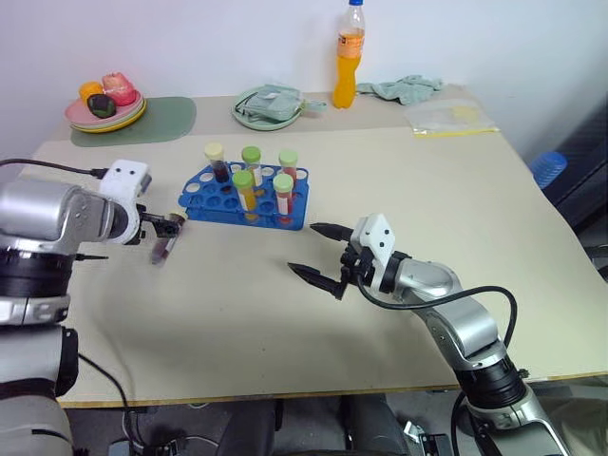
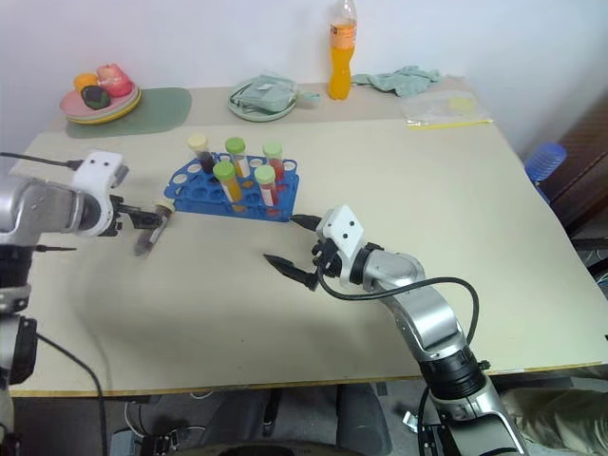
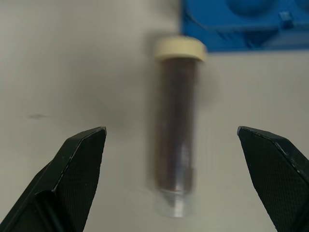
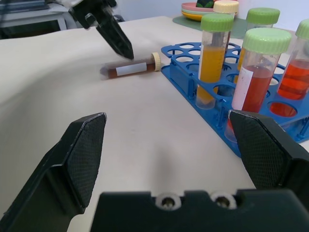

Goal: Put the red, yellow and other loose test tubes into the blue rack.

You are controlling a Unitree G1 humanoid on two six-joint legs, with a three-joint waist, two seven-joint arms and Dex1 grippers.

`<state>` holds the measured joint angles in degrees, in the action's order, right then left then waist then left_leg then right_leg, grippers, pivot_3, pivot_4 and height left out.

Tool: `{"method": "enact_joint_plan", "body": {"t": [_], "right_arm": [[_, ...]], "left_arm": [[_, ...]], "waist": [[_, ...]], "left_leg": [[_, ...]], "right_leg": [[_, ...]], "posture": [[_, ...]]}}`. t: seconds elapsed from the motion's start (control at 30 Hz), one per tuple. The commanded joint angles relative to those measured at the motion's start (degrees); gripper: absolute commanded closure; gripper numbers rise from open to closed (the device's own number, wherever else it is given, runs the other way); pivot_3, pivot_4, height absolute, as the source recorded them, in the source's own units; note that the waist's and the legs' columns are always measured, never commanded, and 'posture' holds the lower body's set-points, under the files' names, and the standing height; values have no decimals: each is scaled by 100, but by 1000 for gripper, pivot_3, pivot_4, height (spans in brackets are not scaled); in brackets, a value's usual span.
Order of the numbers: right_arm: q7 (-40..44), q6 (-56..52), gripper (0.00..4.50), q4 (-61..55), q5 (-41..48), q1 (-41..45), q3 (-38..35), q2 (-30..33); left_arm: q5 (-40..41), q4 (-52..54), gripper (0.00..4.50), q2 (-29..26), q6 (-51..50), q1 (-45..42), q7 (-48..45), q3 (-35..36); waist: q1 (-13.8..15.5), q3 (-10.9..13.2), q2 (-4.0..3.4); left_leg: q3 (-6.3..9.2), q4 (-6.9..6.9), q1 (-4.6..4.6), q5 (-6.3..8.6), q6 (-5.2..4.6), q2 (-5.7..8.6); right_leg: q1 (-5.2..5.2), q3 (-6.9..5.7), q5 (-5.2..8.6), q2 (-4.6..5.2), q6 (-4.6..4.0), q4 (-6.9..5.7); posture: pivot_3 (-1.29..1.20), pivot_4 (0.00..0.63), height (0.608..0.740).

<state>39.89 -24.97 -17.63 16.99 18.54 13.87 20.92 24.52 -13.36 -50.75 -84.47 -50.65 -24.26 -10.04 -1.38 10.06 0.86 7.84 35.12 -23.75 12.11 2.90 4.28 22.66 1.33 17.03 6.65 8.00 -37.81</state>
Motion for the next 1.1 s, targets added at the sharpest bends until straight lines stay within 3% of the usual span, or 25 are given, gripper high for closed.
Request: {"method": "enact_joint_plan", "body": {"t": [0.03, 0.13, 0.23, 0.4, 0.43, 0.53, 0.67, 0.8, 0.87, 0.97, 1.1], "right_arm": [[-38, 89, 0, -117, -2, 66, -13, -88], [-130, 51, 0, -142, 9, 29, -34, -135], [-189, 22, 0, -167, 18, 5, -32, -168], [-224, 17, 0, -223, 15, -40, -43, -145], [-226, 13, 0, -226, 20, -43, -45, -141], [-218, 6, 0, -248, 37, -61, -54, -119], [-191, -54, 0, -273, 103, -93, -87, -88], [-167, -131, 0, -290, 175, -131, -121, -84], [-163, -179, 0, -293, 209, -132, -125, -103], [-153, -234, 0, -288, 257, -121, -126, -110], [-97, -193, 0, -229, 239, -57, -94, -84]], "left_arm": [[-483, -788, 21, -28, 425, -388, -334, -540], [-743, -1666, 21, 218, 763, -682, -621, -793], [-1035, -2354, 866, 434, 1093, -846, -831, -952], [-1328, -2693, 3510, 429, 1229, -961, -1114, -966], [-1377, -2708, 3708, 395, 1250, -944, -1096, -900], [-1542, -2553, 3718, 288, 1661, -705, -482, -252], [-1703, -1228, 3718, 427, 4089, 467, 1079, 1335], [-1737, 135, 3718, 1139, 5526, 1305, 2205, 2376], [-1397, 1240, 3718, 1991, 6559, 1843, 2412, 2746], [-1428, 2002, 3718, 2902, 7558, 2303, 2435, 2515], [-2284, 1550, 3718, 3390, 8731, 2566, 2423, 1674]], "waist": [[-20, 0, 0], [-50, 0, 0], [-67, -1, 1], [-113, -1, 1], [-120, -1, 1], [-138, -1, 1], [-130, -2, 2], [5, -8, 14], [87, -12, 18], [167, -16, 25], [172, -17, 25]], "left_leg": [[-2, 0, 0, 0, 0, 0], [-3, -1, -2, 0, 0, 0], [-2, 0, -3, 0, 0, 0], [-2, 0, -3, 0, 0, 0], [-2, 0, -2, 0, -1, 0], [-2, -2, -3, 0, -1, -3], [2, -5, -5, -6, 9, -12], [6, 10, -37, -14, 22, -14], [5, 16, -43, -11, 18, -11], [1, 26, -51, -12, 21, -8], [-20, 29, -49, -5, 8, 5]], "right_leg": [[3, 1, 0, 0, 0, -1], [6, 1, 0, 0, -1, -4], [6, 0, 0, 1, 0, -4], [9, 1, 0, 1, 0, -14], [11, 1, 1, 1, 0, -17], [20, 1, 2, 1, -2, -22], [39, 8, 1, 8, -4, -31], [59, 8, -1, 19, -6, -30], [57, 6, -2, 23, -5, -25], [54, 6, -3, 30, -4, -18], [54, 4, -5, 21, -6, -22]], "posture": [[0, 150, 740], [0, 150, 740], [0, 150, 740], [0, 150, 740], [0, 150, 740], [0, 150, 740], [0, 150, 740], [0, 150, 740], [0, 150, 740], [0, 150, 740], [0, 150, 740]]}}
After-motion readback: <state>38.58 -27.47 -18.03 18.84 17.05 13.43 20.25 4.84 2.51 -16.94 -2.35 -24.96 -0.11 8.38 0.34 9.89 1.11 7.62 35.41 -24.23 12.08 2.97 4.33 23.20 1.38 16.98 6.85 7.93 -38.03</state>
